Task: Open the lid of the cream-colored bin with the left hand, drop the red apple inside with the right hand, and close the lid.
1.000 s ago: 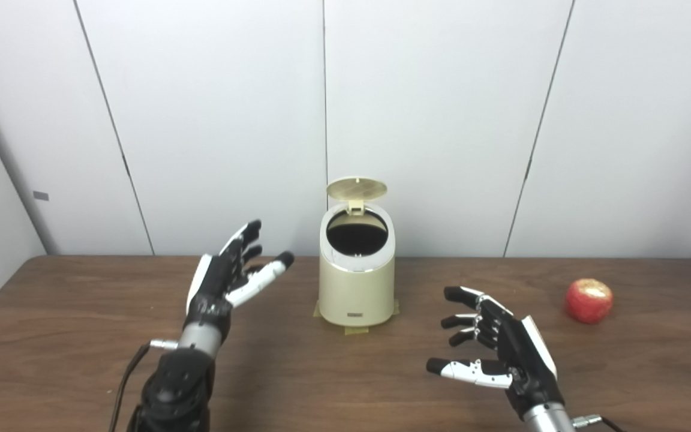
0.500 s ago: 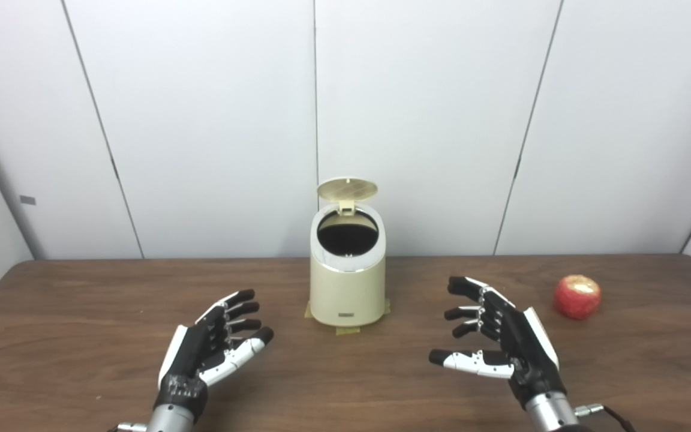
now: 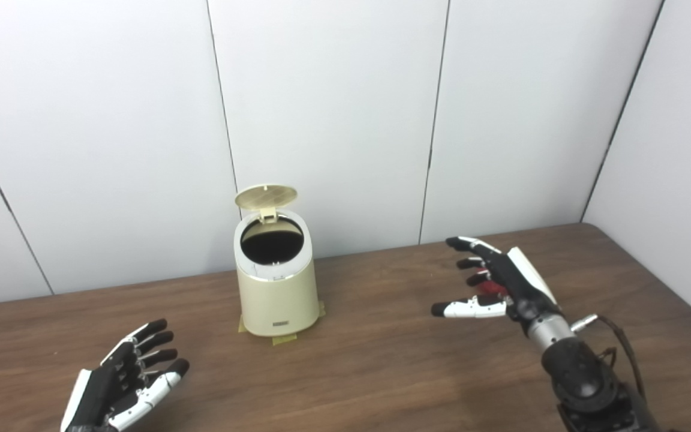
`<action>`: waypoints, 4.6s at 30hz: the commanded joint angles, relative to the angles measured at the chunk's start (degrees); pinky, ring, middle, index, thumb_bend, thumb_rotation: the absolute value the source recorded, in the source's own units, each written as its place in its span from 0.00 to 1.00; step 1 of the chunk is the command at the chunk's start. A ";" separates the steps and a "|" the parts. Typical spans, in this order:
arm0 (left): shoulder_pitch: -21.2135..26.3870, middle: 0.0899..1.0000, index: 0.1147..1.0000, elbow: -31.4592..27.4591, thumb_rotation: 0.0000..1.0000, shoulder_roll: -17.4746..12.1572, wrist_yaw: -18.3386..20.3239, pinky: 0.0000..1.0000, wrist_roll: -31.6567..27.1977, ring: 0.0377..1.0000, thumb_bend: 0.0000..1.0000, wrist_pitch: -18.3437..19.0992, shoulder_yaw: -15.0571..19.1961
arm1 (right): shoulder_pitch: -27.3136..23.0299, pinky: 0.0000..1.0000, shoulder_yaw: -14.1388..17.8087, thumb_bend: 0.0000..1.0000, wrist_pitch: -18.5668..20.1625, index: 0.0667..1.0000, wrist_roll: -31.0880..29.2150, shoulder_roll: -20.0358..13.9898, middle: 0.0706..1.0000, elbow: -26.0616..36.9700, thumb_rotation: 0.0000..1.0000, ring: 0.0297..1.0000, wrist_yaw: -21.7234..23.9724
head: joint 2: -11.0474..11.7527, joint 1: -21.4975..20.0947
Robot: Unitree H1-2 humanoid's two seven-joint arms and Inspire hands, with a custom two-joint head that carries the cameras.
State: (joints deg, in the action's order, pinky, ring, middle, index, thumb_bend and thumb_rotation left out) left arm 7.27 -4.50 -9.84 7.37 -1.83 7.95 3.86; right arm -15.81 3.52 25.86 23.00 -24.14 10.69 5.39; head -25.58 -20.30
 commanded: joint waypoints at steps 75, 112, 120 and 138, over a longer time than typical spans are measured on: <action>1.39 0.80 0.81 -3.84 0.00 -1.93 1.52 0.61 -0.31 0.74 0.52 0.12 -1.38 | -18.83 0.32 -6.68 0.54 -5.76 0.53 12.13 -5.30 0.40 -37.99 0.00 0.35 1.26 | -1.39 -0.34; 3.09 0.76 0.77 3.25 0.19 0.66 -0.52 0.62 4.51 0.69 0.69 -5.81 -4.17 | -23.83 0.27 -11.70 0.51 -12.65 0.52 5.31 4.25 0.44 -14.78 0.00 0.34 -2.94 | 0.23 13.48; 3.68 0.76 0.76 4.34 0.18 1.58 -1.30 0.62 5.47 0.69 0.69 -6.87 -4.89 | -26.00 0.35 -12.81 0.52 -9.30 0.51 6.27 8.84 0.41 -13.62 0.00 0.38 -1.87 | 0.75 16.59; 3.85 0.76 0.75 3.86 0.18 3.65 -2.43 0.59 6.56 0.68 0.66 -6.88 -5.69 | -32.36 0.26 -15.54 0.51 -13.19 0.52 6.63 15.70 0.43 -27.98 0.00 0.34 -5.13 | 0.94 19.62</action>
State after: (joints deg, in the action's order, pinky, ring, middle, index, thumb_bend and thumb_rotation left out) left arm 8.94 0.45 -6.28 5.77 4.51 3.41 -1.92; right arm -44.32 -12.20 15.30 29.55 -8.54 -17.65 2.17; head -24.61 -0.62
